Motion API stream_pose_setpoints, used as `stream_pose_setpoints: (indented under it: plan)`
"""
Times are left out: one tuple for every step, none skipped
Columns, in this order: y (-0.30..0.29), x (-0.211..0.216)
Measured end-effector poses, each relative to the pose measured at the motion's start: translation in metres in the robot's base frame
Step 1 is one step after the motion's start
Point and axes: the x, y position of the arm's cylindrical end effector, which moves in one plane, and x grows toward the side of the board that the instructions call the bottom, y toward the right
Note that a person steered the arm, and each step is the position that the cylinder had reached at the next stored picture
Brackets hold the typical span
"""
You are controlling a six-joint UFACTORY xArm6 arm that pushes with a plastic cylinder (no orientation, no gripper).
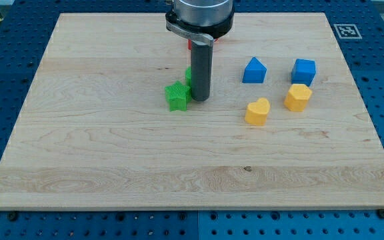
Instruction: Push the green circle into the green star
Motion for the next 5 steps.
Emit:
stream_pose_setpoints:
  plan:
    - [0.039, 0.000]
    - [0.060, -0.008]
    - [0.046, -0.029]
    - [0.010, -0.037]
    - [-0.016, -0.049]
